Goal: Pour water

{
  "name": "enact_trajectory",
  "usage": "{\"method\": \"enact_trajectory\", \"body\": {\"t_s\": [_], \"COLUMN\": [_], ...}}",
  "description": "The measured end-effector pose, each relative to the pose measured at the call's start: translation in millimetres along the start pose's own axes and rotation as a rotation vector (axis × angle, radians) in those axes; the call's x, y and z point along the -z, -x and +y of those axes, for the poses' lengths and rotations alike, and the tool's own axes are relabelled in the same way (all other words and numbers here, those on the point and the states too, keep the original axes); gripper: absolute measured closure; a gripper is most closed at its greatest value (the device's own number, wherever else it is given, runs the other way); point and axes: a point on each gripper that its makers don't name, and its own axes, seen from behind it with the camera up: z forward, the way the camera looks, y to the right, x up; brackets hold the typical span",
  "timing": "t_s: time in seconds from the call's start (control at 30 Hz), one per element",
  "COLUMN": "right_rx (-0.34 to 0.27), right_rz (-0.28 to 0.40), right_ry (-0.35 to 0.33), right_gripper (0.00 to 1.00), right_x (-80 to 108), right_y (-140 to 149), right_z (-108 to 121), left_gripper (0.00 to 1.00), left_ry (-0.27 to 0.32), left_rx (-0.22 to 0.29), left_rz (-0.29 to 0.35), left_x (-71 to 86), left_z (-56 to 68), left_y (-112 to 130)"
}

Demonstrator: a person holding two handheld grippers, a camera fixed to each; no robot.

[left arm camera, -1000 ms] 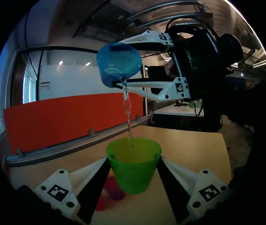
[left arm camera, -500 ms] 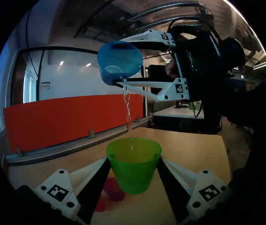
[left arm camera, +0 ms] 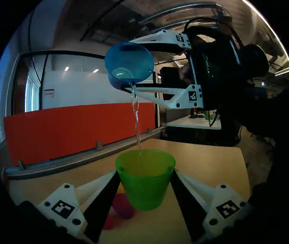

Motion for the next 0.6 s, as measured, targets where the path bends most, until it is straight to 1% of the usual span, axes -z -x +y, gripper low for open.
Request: {"method": "enact_trajectory", "body": {"t_s": [0.6], "right_rx": [0.101], "right_rz": [0.005], "right_ry": [0.021], "right_gripper": [0.10], "right_x": [0.2], "right_y": [-7.3], "right_z": [6.4], "left_gripper": [0.16], "left_ry": [0.002], "left_rx": [0.013], "left_rz": [0.007], "left_x": [-1.3], "left_z": [0.4], "left_y": [-1.4]}}
